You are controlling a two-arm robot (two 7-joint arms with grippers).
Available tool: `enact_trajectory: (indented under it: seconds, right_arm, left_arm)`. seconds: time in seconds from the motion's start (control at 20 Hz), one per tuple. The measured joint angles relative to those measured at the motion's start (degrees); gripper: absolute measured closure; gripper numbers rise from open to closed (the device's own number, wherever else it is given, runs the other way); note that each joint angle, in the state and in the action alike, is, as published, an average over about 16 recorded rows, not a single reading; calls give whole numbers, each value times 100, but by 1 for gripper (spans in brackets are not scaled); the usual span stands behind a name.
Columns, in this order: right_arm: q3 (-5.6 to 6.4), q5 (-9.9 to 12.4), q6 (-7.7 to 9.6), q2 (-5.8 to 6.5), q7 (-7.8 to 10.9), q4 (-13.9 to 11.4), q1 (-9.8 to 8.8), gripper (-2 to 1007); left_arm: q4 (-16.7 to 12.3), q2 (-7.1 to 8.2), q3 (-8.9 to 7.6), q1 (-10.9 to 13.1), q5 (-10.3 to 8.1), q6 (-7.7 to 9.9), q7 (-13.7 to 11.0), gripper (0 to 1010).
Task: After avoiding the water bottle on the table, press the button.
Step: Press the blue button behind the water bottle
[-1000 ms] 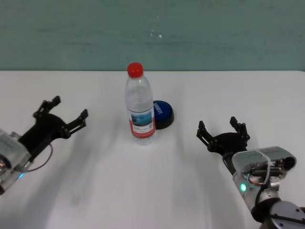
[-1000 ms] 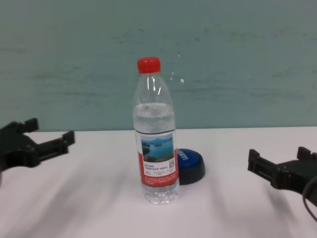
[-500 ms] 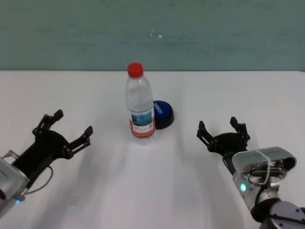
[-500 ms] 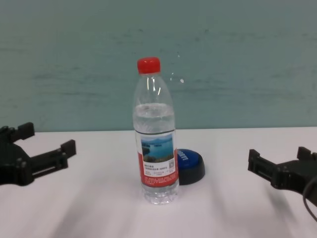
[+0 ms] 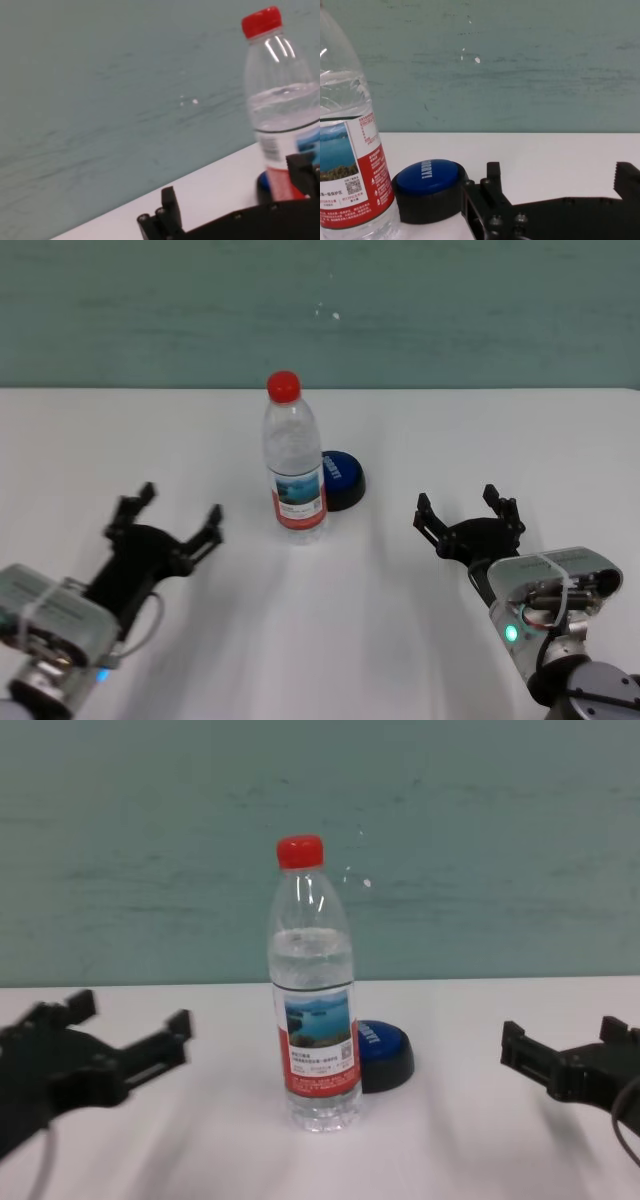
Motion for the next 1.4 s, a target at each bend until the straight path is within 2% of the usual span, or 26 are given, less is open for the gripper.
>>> enact_trajectory:
  seconds: [0.25,0.5,0.75,1.05,1.4]
  right_arm:
    - [0,0,0,0,0,0,0,1]
    - [0,0,0,0,0,0,0,1]
    - [0,0,0,0,0,0,0,1]
    - [0,0,0,0,0,0,0,1]
    - [0,0,0,0,0,0,0,1]
  left_arm:
    - [-97,-287,161,83,200,119,172,10]
    - [-334,-422,289,317,352,178,262,10]
    - [-615,-438,305,654,440,174,324,10]
    - [-812,-386,203,990,461,105,342,10]
    - [-742,-379,57,1075,355,-5,300,10]
